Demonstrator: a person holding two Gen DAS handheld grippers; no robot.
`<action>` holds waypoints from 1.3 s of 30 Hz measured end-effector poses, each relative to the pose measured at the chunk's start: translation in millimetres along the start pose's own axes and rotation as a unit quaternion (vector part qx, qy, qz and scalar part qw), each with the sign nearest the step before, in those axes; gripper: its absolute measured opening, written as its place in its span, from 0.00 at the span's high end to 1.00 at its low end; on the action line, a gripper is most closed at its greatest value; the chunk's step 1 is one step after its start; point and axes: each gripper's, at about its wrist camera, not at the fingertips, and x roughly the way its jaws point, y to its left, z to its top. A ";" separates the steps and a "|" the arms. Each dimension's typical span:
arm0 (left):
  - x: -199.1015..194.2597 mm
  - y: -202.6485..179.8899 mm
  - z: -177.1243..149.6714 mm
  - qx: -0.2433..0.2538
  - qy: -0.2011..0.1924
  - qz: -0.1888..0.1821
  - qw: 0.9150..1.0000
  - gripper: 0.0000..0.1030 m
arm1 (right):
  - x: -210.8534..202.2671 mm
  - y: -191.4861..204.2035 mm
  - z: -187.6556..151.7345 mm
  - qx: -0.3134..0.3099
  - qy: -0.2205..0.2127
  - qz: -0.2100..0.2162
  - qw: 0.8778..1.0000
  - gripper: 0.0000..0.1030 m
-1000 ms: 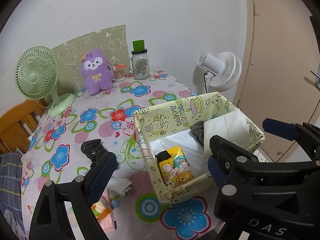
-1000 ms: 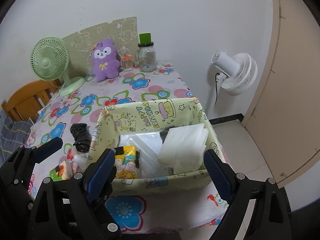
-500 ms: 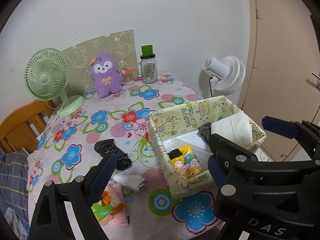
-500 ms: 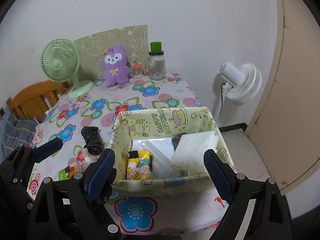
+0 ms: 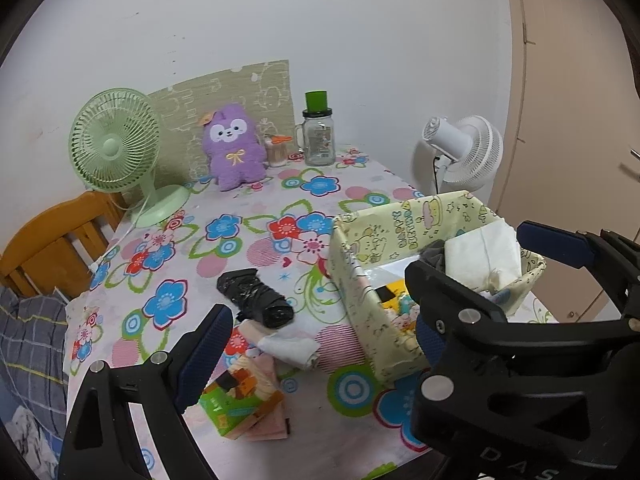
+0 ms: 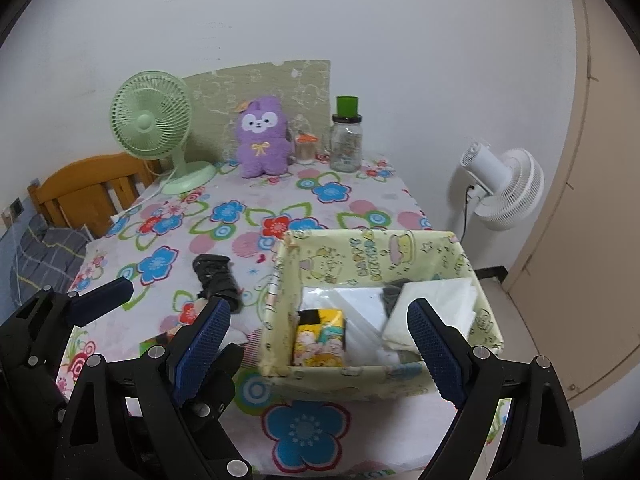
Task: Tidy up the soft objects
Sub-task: 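Move both tools toward the rolled white item and green tissue pack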
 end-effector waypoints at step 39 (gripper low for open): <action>9.7 76.7 -45.5 -0.020 0.018 0.024 0.999 0.09 | 33.7 85.2 -25.1 -0.038 0.004 0.076 0.996 0.22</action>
